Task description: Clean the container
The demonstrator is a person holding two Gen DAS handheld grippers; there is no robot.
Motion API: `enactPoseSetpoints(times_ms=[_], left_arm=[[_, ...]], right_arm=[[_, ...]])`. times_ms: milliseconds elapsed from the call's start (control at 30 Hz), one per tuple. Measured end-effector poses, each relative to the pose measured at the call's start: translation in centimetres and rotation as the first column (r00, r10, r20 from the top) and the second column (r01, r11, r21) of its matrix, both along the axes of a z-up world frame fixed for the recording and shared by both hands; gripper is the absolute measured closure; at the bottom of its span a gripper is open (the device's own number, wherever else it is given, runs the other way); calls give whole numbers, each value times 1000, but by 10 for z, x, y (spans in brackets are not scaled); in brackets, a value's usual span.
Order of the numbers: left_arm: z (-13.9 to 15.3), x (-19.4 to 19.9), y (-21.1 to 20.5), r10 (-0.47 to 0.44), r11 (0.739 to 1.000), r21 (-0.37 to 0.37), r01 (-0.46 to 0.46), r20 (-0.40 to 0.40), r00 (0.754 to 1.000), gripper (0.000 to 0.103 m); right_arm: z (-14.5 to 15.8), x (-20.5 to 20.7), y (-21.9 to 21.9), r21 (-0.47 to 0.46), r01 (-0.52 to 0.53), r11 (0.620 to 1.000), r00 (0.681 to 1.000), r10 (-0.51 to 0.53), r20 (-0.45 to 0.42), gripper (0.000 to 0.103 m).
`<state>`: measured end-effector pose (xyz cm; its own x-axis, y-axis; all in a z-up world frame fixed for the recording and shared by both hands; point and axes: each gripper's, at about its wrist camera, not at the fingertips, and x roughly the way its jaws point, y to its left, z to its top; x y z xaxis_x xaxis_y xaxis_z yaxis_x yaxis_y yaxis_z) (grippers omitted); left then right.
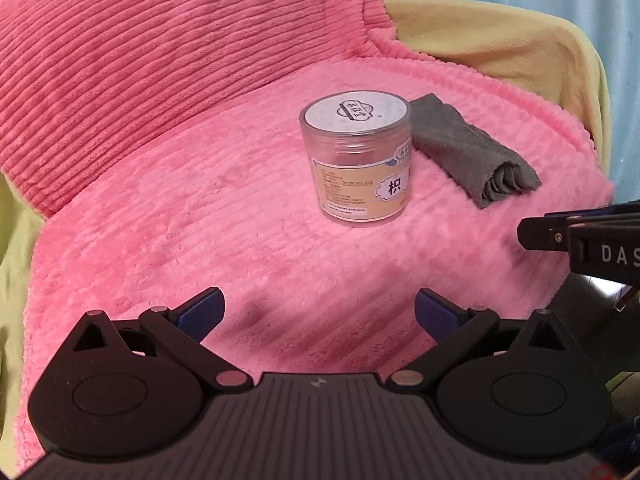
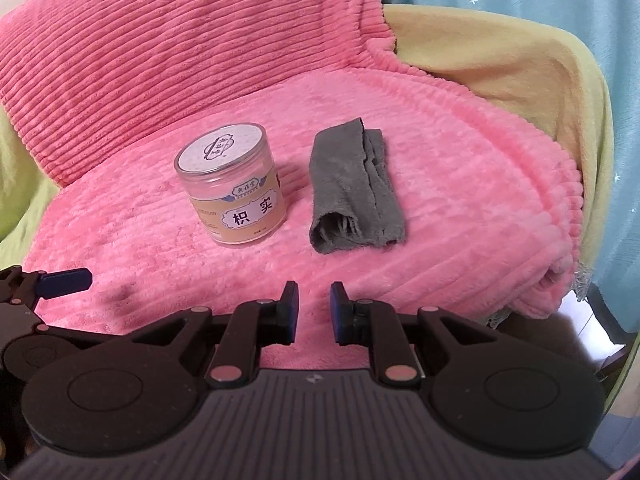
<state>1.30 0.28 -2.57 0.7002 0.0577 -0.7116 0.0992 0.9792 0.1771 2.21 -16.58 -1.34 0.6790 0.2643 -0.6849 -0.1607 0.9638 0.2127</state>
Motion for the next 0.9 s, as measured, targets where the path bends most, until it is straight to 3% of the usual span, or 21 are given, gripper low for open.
enactPoseSetpoints(times_ms=[600,900], left_arm=[[2,11,-4,31,997,-66,-33,-20,999,1],[1,10,-3,38,997,-61,-39,-22,999,1]], right_arm=[[-2,7,1,1,-15,1000,1000,15,-9,89],[-3,8,3,-4,-16,1000,1000,16,-12,89]])
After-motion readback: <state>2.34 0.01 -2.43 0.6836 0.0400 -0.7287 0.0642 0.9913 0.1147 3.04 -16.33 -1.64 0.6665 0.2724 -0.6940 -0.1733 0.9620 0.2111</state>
